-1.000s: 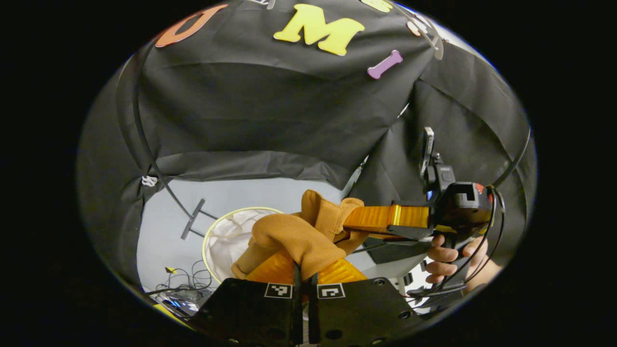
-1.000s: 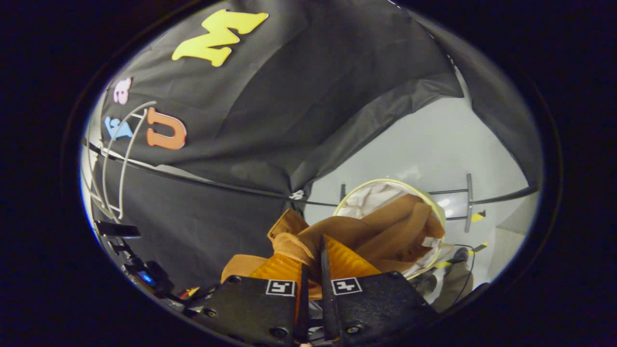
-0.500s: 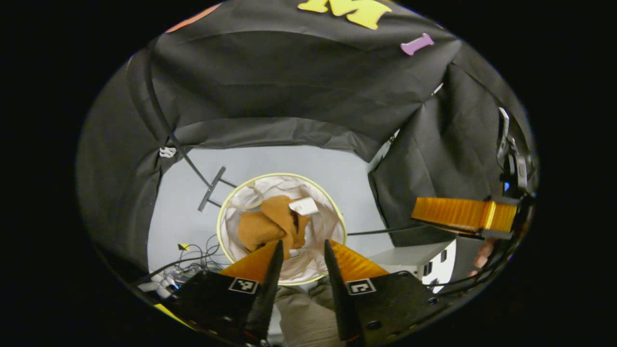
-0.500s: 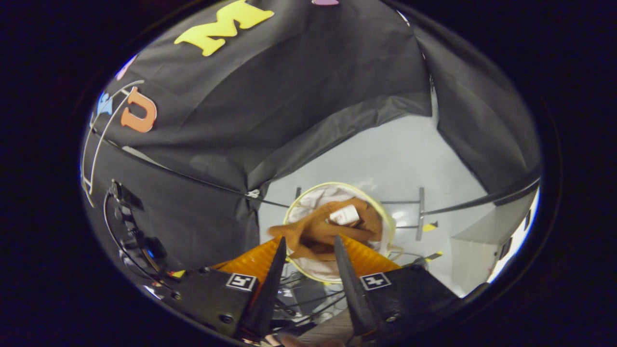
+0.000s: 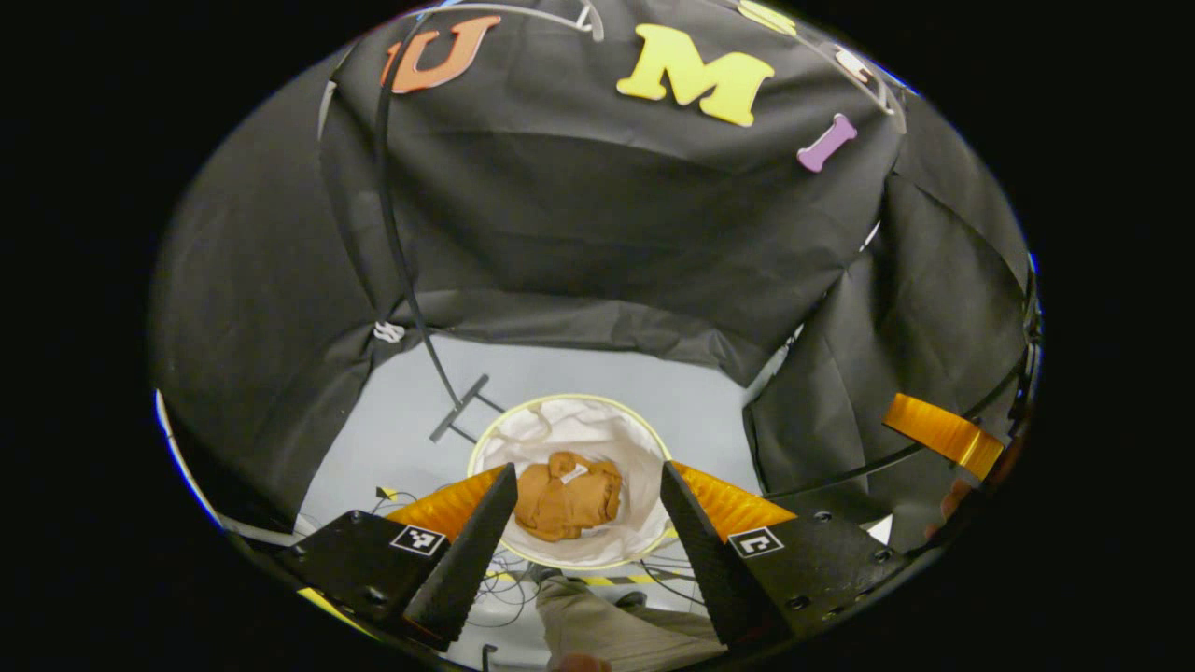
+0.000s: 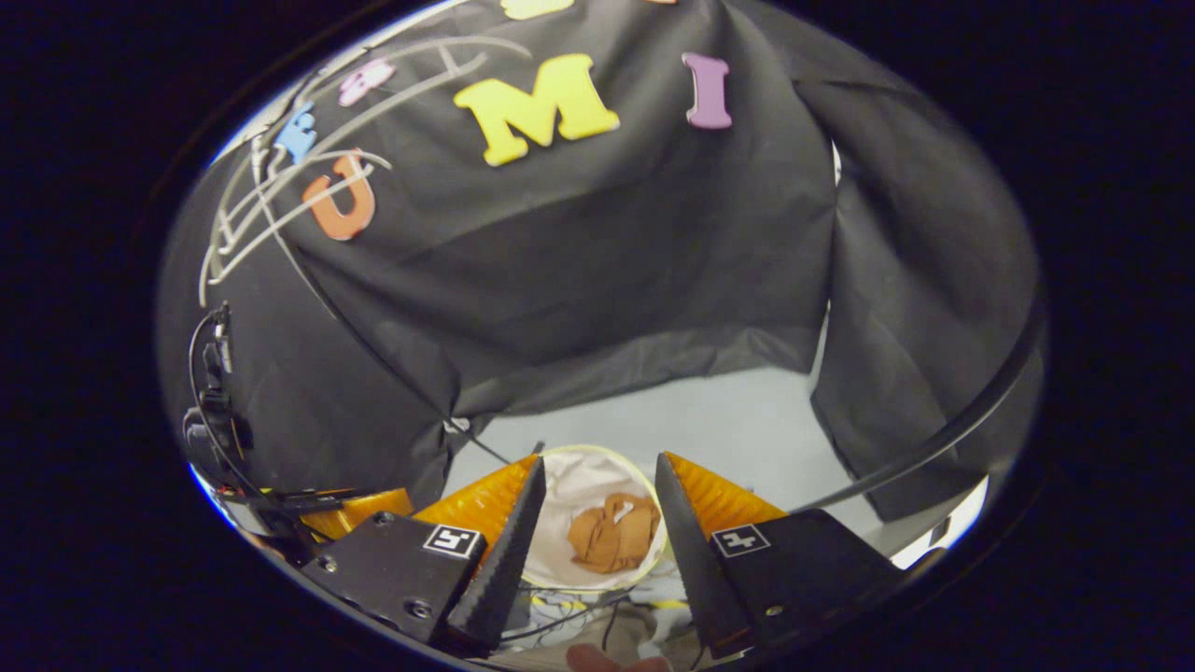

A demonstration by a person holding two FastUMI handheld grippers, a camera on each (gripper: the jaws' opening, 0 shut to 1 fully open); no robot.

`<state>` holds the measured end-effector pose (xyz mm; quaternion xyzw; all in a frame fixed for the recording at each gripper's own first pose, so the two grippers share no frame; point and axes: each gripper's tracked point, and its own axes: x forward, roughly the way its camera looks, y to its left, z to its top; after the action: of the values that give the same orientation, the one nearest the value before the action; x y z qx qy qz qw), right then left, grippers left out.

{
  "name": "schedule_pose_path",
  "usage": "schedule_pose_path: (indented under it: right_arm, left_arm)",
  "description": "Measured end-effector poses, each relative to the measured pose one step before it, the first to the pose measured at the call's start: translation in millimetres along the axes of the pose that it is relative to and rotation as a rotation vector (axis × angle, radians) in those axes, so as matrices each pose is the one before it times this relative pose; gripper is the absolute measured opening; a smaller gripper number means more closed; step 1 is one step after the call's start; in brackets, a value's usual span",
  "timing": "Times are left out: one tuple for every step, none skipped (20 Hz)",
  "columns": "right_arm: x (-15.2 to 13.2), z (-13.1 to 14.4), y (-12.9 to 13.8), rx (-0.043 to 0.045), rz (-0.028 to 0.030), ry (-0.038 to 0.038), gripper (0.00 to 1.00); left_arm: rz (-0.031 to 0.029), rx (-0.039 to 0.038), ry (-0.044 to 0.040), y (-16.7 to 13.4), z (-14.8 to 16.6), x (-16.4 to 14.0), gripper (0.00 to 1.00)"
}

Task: Grasp the clothes on the hanger with both hands and then place them into the laundry hamper below.

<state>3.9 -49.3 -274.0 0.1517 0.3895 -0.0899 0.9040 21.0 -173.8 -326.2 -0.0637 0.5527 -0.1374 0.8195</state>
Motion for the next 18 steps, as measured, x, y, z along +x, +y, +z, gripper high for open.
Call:
schedule_pose_path:
  right_arm:
    - [-17.00, 9.07, -4.94, -0.02913, -0.00051, -0.04498, 0.76]
    - [-13.89, 9.26, -2.68, -0.03816, -0.01161, -0.04548, 0.76]
    - [-13.79, 8.26, -2.53, -0.03097, -0.00378, -0.04949, 0.76]
    - [-11.43, 10.17, -3.28, -0.01876, -0.01075, -0.04593, 0.76]
    - [-14.24, 12.11, -1.29, -0.00629, -0.00076, -0.04429, 0.76]
    - [-14.78, 11.21, -1.35, 0.00167, 0.00536, -0.03681, 0.78]
    - [-18.49, 11.34, -2.79, 0.00278, 0.00704, -0.03103, 0.80]
    - [-15.17, 9.95, -2.72, 0.00459, 0.01649, -0.03340, 0.82]
    - [-16.67, 9.70, -4.11, -0.00003, 0.01549, -0.03231, 0.84]
    - [-14.33, 11.44, -3.49, -0.00810, 0.01560, -0.03440, 0.83]
    - [-14.19, 13.92, -1.18, -0.01441, 0.00985, -0.03788, 0.84]
    - [-18.24, 20.12, 1.16, -0.01039, 0.00476, -0.04048, 0.84]
    - [-12.73, 14.40, -1.75, -0.01080, 0.00221, -0.03593, 0.85]
    - [-13.71, 13.37, -5.99, -0.00959, 0.00419, -0.03386, 0.82]
    - [-11.48, 15.69, -4.27, -0.01009, 0.00617, -0.03558, 0.84]
    - [-10.68, 14.79, -3.68, -0.00591, 0.00040, -0.03168, 0.86]
    - [-12.43, 11.01, -4.25, -0.00127, -0.00136, -0.03014, 0.85]
    - [-7.12, 8.78, -4.99, -0.00086, -0.00603, -0.02373, 0.85]
  left_arm:
    - [0.00341, 0.00401, -0.04392, -6.50, 6.90, -12.82, 0.94]
    - [0.00271, 0.00609, -0.04586, -6.12, 7.89, -11.91, 0.94]
    - [0.00312, 0.00889, -0.04538, -5.43, 6.58, -14.16, 0.94]
    - [0.00795, 0.01090, -0.04712, -5.85, 9.72, -15.43, 0.94]
    - [0.01079, 0.01252, -0.04831, -3.73, 10.04, -16.12, 0.94]
    - [0.00891, 0.01494, -0.04981, -4.04, 10.68, -16.78, 1.00]
    - [0.00833, 0.01692, -0.04766, -4.19, 9.47, -15.88, 1.00]
    - [0.00624, 0.01511, -0.04994, -5.25, 12.86, -16.83, 0.95]
    - [0.00813, 0.01415, -0.05283, -5.38, 10.97, -15.89, 1.00]
    - [0.00861, 0.01156, -0.05322, -4.84, 14.52, -16.41, 0.89]
    - [0.00484, 0.01778, -0.05974, -2.00, 14.27, -17.06, 0.97]
    - [-0.00010, 0.02751, -0.05104, -1.90, 13.02, -13.28, 0.97]
    - [0.00836, 0.03493, -0.05684, 0.29, 11.83, -11.67, 1.00]
    - [0.00790, 0.02522, -0.05648, -1.38, 14.34, -8.32, 0.92]
    - [0.00106, 0.01354, -0.05208, -2.23, 10.90, -6.74, 0.91]
    - [0.00430, 0.00530, -0.04802, 0.08, 14.04, -7.35, 0.92]
    - [0.00292, 0.00739, -0.04627, 0.10, 16.80, -9.65, 0.92]
    - [0.01151, 0.00371, -0.04232, 0.95, 13.13, -3.80, 0.92]
